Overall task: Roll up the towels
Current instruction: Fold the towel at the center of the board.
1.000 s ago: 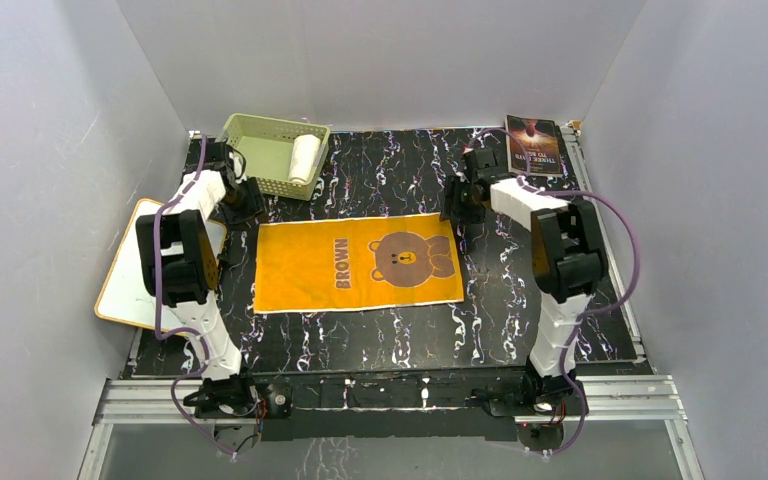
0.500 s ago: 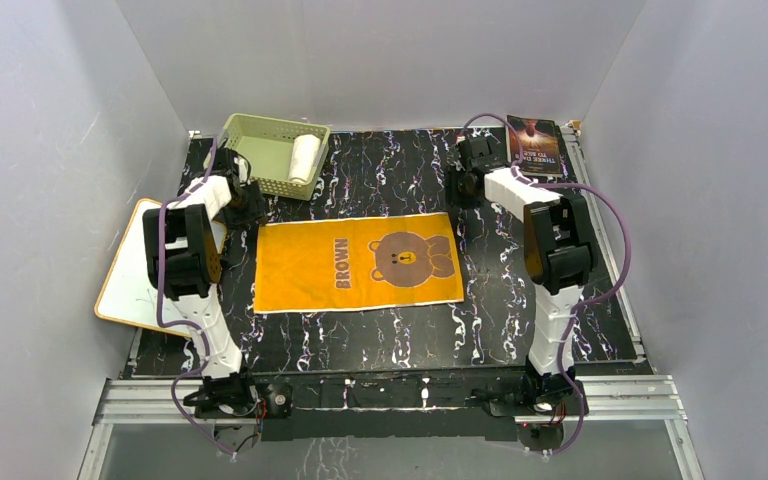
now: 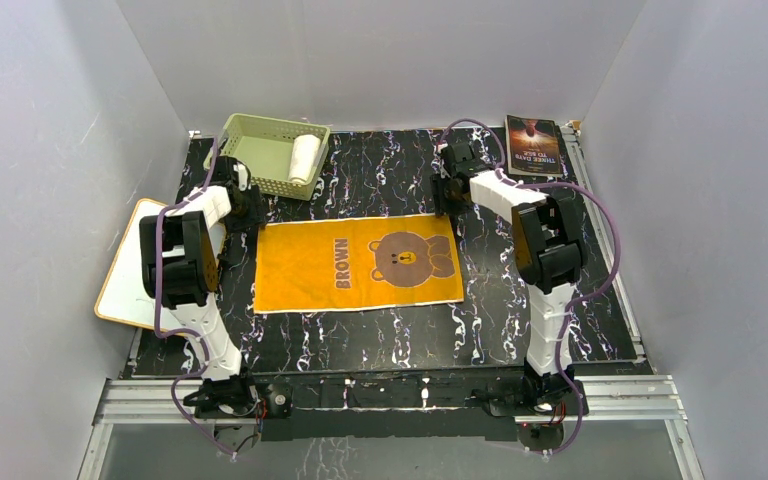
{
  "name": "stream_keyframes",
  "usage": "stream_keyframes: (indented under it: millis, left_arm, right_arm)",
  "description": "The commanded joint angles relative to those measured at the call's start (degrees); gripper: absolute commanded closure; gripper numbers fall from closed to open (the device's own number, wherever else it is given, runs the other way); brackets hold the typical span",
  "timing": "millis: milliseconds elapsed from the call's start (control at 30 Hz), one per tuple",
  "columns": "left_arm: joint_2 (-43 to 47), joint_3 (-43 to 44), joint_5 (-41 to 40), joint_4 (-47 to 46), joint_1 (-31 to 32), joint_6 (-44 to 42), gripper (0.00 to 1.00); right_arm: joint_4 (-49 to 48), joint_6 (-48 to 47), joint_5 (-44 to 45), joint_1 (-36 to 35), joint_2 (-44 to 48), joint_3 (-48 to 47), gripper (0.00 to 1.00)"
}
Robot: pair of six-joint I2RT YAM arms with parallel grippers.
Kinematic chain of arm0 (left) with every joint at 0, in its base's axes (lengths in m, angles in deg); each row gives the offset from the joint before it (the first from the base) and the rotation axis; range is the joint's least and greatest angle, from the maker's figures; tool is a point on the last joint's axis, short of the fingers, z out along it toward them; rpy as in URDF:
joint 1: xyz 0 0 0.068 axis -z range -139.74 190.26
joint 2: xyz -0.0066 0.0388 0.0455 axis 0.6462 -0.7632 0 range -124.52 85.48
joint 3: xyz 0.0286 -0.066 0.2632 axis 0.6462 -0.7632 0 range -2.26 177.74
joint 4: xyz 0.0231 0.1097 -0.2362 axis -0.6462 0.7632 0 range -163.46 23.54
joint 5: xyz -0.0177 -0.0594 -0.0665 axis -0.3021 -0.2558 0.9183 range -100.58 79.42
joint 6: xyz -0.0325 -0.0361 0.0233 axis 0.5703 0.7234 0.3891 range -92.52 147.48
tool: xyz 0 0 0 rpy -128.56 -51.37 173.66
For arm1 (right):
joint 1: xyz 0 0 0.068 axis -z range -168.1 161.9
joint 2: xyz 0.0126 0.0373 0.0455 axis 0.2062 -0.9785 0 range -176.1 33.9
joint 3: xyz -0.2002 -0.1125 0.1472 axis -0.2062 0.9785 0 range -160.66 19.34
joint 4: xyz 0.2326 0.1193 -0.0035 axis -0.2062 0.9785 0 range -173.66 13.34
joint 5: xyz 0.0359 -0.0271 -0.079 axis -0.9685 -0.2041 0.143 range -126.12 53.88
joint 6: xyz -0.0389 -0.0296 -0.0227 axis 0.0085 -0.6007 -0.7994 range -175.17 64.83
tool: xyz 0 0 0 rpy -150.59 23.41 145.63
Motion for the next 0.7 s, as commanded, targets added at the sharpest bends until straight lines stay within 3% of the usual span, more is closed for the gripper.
stream_keyframes:
  millis: [0, 300, 433, 567, 633, 667]
  left_arm:
    - [2.05, -1.64, 0.79, 0.74, 0.33, -1.13, 0.50]
    - [1.96, -2.81, 1.42, 1.50, 0.80, -1.37, 0.50]
    - [2.84, -5.93, 6.38, -0.13, 0.83, -0.35, 0.69]
    - [0.45, -5.59, 11.81, 0.77, 0.87, 0.76, 0.86]
    - [0.71, -6.14, 13.99, 0.63, 0.94, 1.81, 0.85]
    - [1.55, -6.77, 14.73, 0.08, 0.92, 2.23, 0.80]
  right_arm:
    - [0.17, -2.09, 3.51, -0.76, -0.98, -2.94, 0.60]
    - [1.37, -3.25, 5.63, -0.89, -2.02, -2.24, 0.68]
    - [1.02, -3.26, 4.87, -0.89, -1.81, -1.26, 0.84]
    - [1.29, -3.34, 5.06, -0.90, -1.74, -1.42, 0.91]
    - [1.30, -3.35, 5.26, -0.84, -1.47, -1.43, 0.93]
    - [1.30, -3.35, 5.22, -0.87, -1.38, -1.42, 0.93]
